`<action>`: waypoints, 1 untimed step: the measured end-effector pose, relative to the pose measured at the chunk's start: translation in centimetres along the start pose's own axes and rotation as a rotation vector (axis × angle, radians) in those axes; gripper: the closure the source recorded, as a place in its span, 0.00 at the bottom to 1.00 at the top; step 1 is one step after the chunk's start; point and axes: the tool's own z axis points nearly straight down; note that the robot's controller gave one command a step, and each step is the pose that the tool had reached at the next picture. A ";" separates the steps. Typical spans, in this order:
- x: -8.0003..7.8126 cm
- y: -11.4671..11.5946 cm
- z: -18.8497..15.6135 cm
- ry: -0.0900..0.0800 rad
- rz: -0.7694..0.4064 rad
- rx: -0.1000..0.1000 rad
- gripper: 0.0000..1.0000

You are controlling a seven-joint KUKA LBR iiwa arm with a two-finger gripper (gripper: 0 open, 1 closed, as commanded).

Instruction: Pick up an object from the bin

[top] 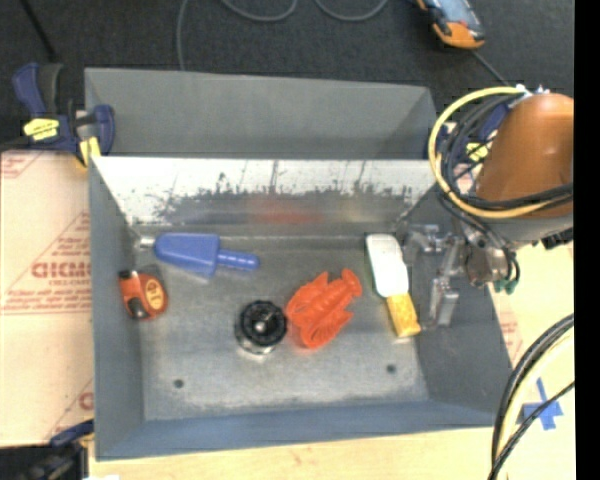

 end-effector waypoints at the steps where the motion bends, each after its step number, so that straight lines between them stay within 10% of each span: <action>1: -0.2 0.1 -0.5 -0.008 -0.003 0.002 0.00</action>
Offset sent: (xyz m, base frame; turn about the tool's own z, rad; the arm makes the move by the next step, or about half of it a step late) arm 0.0543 0.0380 -0.0811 -0.2695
